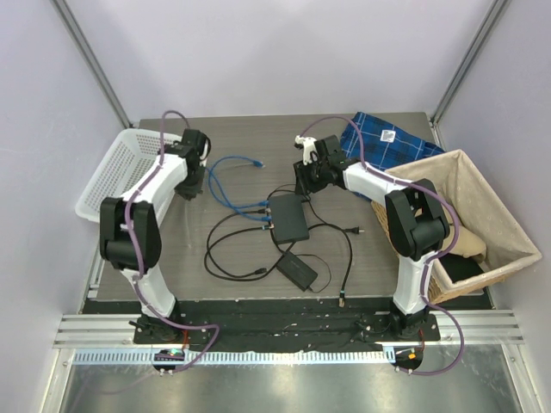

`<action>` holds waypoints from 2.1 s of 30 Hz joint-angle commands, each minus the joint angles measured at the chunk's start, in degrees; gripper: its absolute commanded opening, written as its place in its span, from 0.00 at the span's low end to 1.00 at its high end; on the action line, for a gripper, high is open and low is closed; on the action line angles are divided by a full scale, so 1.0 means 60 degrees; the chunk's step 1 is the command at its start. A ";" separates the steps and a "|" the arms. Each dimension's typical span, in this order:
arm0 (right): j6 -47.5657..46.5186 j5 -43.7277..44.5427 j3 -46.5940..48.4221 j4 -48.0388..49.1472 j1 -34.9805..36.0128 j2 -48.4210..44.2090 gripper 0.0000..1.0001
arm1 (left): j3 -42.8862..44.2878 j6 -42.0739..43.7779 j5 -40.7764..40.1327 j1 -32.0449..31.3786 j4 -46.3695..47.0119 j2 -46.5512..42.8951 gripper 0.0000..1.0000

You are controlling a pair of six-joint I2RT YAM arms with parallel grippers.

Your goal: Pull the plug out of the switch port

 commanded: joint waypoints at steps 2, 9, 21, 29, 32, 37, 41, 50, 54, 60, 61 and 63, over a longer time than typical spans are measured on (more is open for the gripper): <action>0.0092 -0.0082 0.0616 0.0200 0.0060 0.0250 0.44 | 0.0310 0.1955 -0.2064 0.0070 0.0489 -0.1165 0.00; 0.0121 -0.0097 0.0661 0.0171 0.0060 0.0265 0.44 | -0.1127 0.2954 -0.3195 0.0084 0.1047 -0.2132 0.00; -0.0113 0.0064 0.0573 -0.0063 0.0031 0.0089 0.44 | -0.1269 0.7504 -0.1718 0.1183 0.4150 -0.4781 0.00; -0.0055 0.0064 0.0441 0.0025 0.0016 0.0030 0.44 | -0.0924 0.5726 -0.0456 0.1198 0.4298 -0.5693 0.00; 0.0033 0.0005 0.0412 0.0025 0.0016 0.0074 0.45 | -0.0089 0.4143 0.0246 0.1183 0.4269 -0.5298 0.00; 0.0121 0.0078 0.0485 0.0098 -0.0013 0.0133 0.45 | 0.1054 0.2765 0.2751 0.0833 0.4312 -0.3601 0.00; 0.0092 0.0312 0.0427 0.0098 -0.0013 -0.0086 0.45 | 0.2092 0.2879 0.3207 0.0159 0.4751 -0.2092 0.00; -0.0084 0.0371 0.0090 -0.0004 -0.0072 -0.0453 0.46 | 0.5415 0.4007 0.3983 0.0069 0.4503 0.2504 0.00; -0.0172 0.0444 0.0002 -0.0107 -0.0115 -0.0614 0.46 | 0.7510 0.4111 0.3956 0.0055 0.4066 0.4338 0.00; -0.0201 0.0474 -0.0130 -0.0165 -0.0189 -0.0717 0.46 | 0.9143 0.4534 0.2876 -0.0208 0.3929 0.6083 0.00; -0.0201 0.0474 -0.0130 -0.0166 -0.0189 -0.0717 0.46 | 0.8967 0.5101 0.2653 -0.0368 0.4135 0.6129 0.00; -0.0216 0.0474 -0.0101 -0.0166 -0.0203 -0.0717 0.46 | 0.8338 0.5631 0.1937 -0.0515 0.4922 0.6187 0.01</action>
